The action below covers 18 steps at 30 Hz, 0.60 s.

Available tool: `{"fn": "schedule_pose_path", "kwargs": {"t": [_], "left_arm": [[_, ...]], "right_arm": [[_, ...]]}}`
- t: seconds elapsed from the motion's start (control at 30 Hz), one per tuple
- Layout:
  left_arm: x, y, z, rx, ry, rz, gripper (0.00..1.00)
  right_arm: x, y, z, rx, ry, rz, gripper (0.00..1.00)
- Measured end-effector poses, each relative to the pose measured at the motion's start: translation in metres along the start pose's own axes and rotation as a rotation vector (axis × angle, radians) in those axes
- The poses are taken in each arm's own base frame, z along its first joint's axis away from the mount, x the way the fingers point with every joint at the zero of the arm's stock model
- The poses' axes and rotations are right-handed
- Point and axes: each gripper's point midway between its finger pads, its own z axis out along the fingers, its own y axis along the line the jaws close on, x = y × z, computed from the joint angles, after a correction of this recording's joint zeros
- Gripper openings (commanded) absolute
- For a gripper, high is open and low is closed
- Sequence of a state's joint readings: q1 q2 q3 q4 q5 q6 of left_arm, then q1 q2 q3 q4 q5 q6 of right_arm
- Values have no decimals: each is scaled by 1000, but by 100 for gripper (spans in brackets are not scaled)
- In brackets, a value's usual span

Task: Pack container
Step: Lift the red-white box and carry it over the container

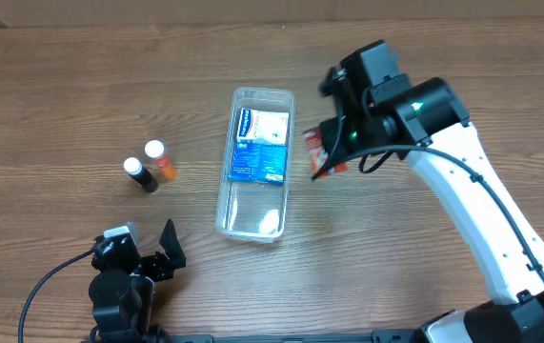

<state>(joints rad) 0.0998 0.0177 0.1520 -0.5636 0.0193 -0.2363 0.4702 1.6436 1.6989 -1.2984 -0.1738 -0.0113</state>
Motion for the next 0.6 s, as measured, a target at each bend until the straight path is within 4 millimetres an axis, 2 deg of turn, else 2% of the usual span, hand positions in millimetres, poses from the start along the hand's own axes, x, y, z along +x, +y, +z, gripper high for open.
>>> {"fn": "schedule_pose_path", "kwargs": {"t": [0.17,0.3,0.47,0.6], "left_arm": [[0,0,0,0,0,0,100],[0,0,0,0,0,0,100],[0,0,0,0,0,0,100],[0,0,0,0,0,0,100]], "right_arm": [[12,70,8,-106,16,-378,5],[21,110,11,-143,-1,-595,4],[24,136,15,-167,-31,-816,4],[19,138,39,-166,-14,-904,4]]}}
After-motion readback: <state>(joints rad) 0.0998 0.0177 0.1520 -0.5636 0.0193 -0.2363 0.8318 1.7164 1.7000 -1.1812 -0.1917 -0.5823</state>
